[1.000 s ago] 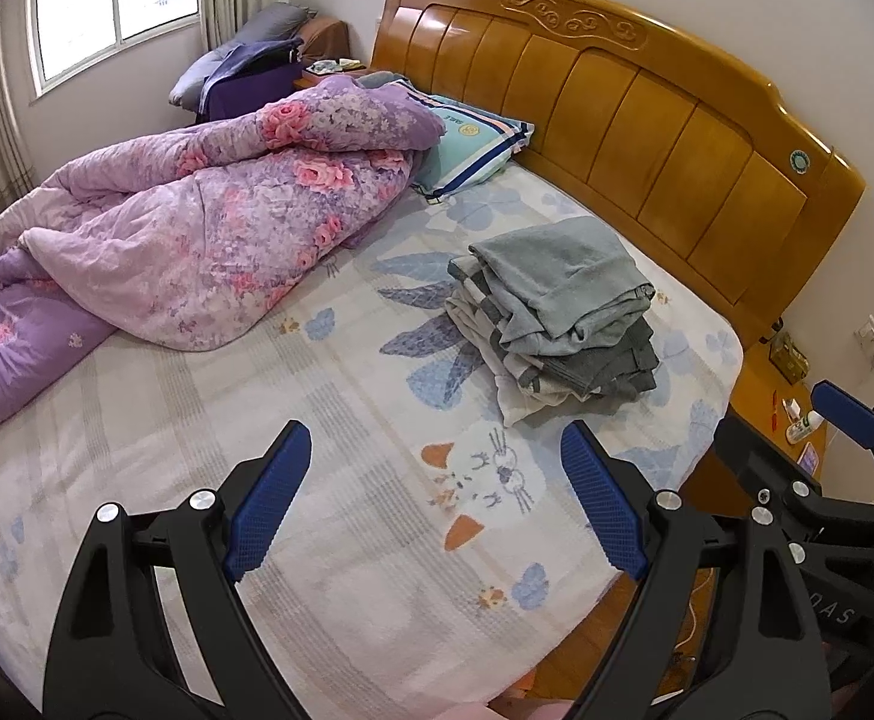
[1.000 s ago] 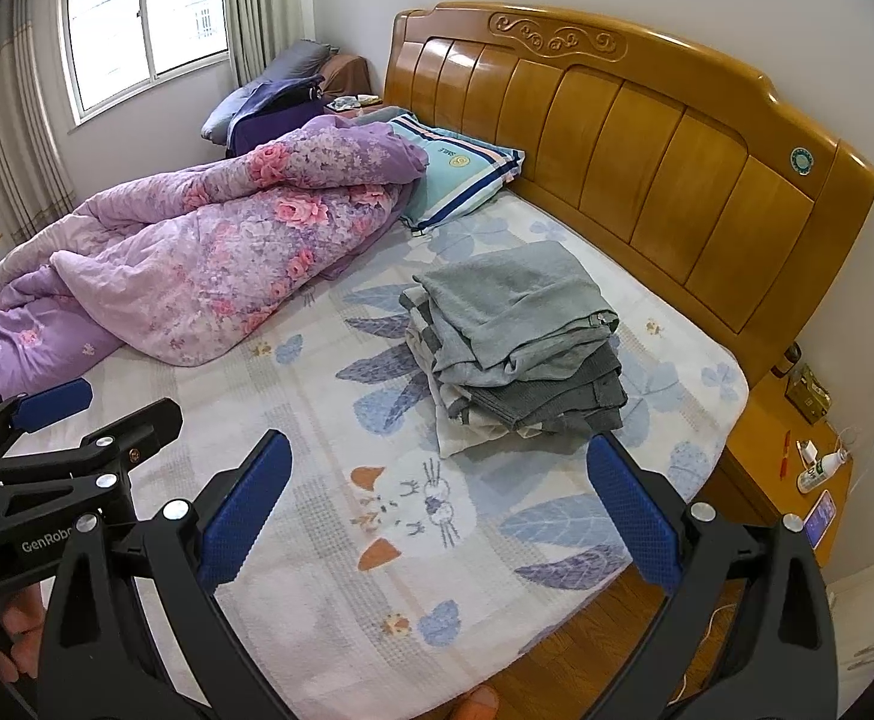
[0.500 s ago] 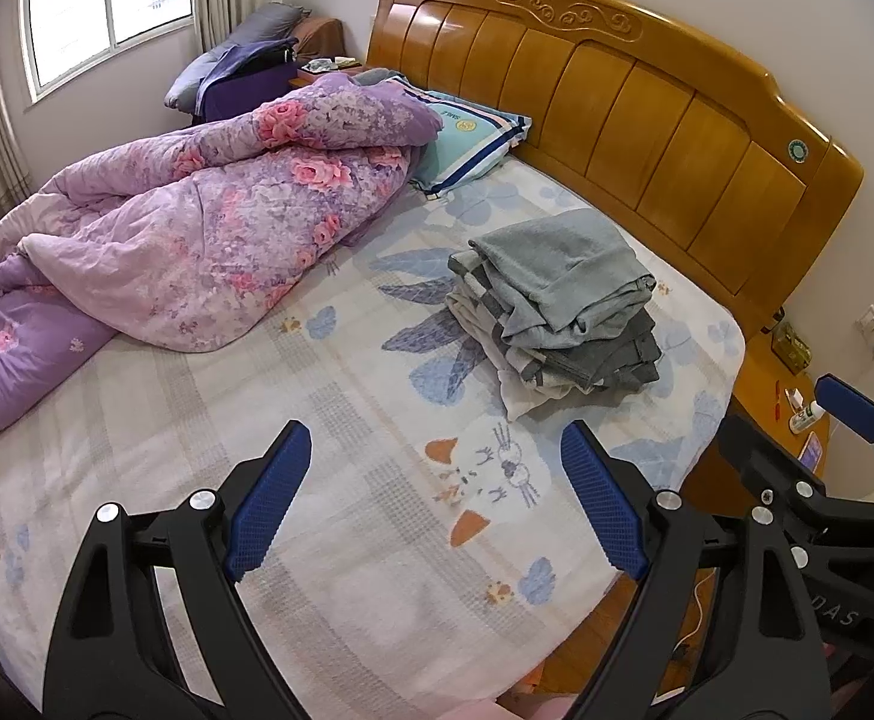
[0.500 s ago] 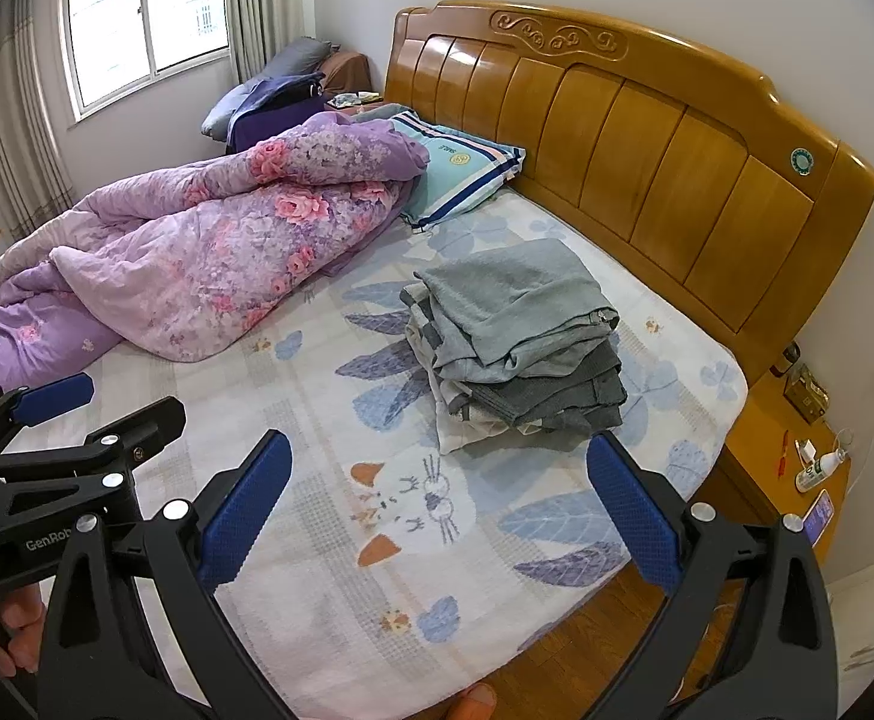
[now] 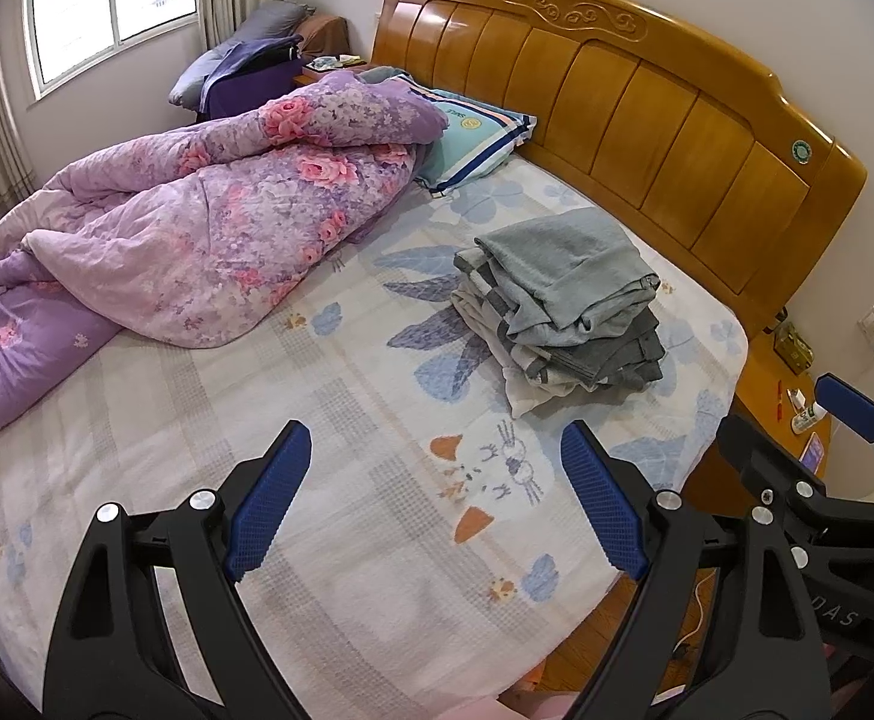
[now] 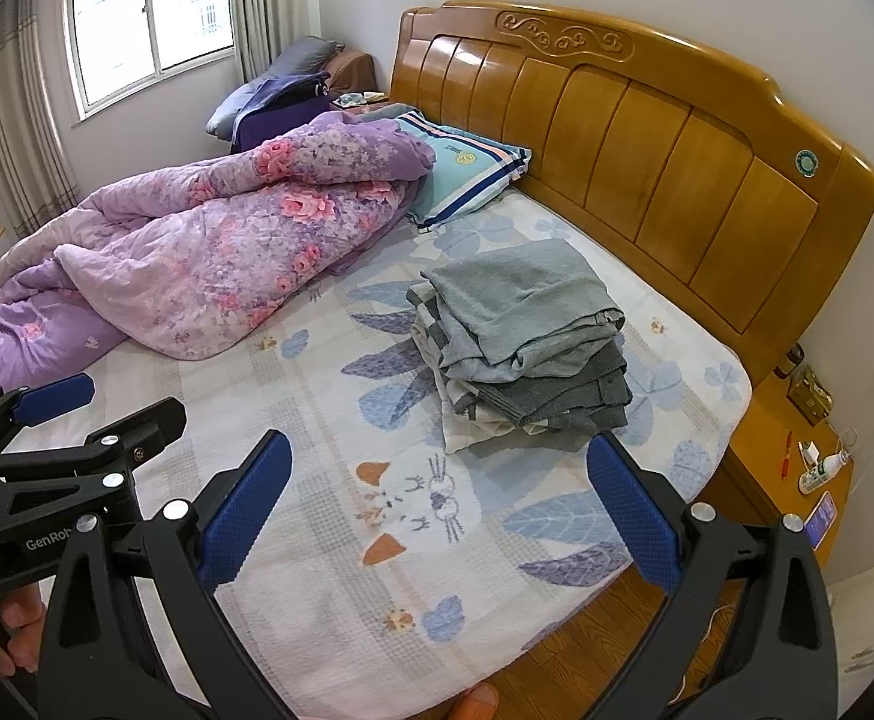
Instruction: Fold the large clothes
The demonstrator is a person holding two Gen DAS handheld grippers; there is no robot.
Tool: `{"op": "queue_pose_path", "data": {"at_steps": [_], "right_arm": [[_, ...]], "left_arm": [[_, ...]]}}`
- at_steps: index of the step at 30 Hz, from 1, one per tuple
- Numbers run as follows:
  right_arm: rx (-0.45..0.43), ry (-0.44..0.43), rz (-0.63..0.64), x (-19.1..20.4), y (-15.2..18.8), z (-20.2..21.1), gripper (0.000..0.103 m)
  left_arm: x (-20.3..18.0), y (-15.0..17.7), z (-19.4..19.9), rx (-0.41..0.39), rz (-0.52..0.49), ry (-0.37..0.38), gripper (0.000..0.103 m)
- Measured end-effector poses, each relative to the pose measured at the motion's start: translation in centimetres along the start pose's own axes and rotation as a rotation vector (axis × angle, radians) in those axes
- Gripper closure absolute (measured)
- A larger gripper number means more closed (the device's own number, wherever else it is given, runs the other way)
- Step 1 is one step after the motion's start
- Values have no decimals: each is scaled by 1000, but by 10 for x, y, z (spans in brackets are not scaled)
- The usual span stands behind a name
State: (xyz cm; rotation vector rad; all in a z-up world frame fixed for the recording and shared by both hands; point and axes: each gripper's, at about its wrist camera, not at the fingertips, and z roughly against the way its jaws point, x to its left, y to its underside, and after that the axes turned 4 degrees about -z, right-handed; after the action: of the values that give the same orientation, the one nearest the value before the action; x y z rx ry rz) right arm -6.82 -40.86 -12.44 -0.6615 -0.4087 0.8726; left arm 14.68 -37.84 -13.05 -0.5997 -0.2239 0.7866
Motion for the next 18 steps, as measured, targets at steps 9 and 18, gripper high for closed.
{"op": "queue_pose_path", "data": {"at_steps": [9,18], "right_arm": [[1,5,1,0,0,0,8],[13,-2,14,12,-7,-7,8]], "left_arm": [[8,4,-1,2,11,11,18],[14,5,-2,9,16,15,17]]}}
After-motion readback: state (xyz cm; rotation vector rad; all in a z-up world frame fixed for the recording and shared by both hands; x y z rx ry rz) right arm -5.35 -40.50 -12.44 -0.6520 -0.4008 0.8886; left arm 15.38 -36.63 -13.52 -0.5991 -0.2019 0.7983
